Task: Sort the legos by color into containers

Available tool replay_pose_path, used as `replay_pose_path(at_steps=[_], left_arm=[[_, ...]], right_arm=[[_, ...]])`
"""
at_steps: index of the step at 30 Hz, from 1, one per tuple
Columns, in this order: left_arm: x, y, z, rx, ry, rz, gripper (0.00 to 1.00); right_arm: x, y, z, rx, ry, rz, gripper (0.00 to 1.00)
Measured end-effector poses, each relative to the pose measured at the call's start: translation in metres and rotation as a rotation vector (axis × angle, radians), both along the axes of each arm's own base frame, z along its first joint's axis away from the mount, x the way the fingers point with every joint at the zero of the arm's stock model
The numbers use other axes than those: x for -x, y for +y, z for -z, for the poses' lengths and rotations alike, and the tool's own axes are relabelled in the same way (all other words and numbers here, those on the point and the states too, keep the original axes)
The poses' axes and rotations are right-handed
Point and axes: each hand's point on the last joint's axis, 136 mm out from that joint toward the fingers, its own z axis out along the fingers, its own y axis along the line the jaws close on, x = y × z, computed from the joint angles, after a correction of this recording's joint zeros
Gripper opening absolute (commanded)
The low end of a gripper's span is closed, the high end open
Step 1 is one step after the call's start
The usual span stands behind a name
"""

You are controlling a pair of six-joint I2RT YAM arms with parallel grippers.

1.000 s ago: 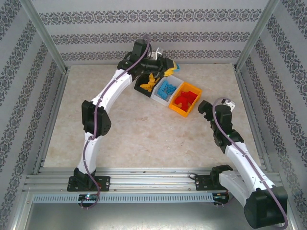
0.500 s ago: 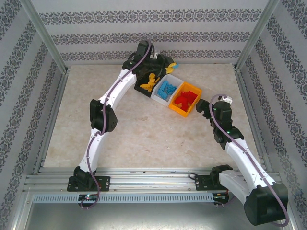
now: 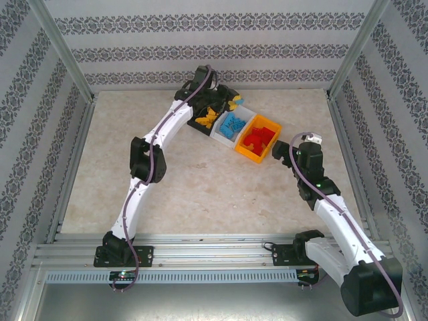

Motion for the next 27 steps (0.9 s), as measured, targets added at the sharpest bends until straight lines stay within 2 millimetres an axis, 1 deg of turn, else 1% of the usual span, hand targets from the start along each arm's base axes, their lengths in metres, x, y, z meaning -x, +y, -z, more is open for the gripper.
replay_pose_path(at_steps=[4,7,10,17,18,20,24,27], left_arm=[[-0.003,-0.001,0.022,-0.013,0.037,-0.006,0.24],[-0.003,-0.003,0.038,-0.022,0.063,-0.006,0.24],[-0.003,-0.005,0.049,-0.030,0.078,-0.006,0.24],[-0.001,-0.010,0.060,-0.032,0.106,-0.005,0.25],[0.000,-0.011,0.062,-0.032,0.111,-0.005,0.26],[0.001,-0.013,0.067,-0.036,0.117,-0.004,0.32],[0.001,-0.014,0.074,-0.040,0.130,-0.005,0.37],[0.001,-0.014,0.075,-0.040,0.131,-0.006,0.38]], right_arm=[[0.003,0.000,-0.004,-0.002,-0.014,-0.002,0.98],[0.007,0.000,-0.001,-0.001,-0.009,-0.002,0.98],[0.010,-0.001,0.002,0.000,-0.001,-0.002,0.98],[0.017,-0.002,0.004,0.000,0.001,-0.002,0.98],[0.018,-0.002,0.004,0.000,0.001,-0.002,0.98],[0.021,-0.003,0.004,0.000,0.000,-0.002,0.98],[0.025,-0.004,0.003,-0.001,-0.003,-0.002,0.98],[0.027,-0.004,0.004,-0.001,-0.004,-0.001,0.98]])
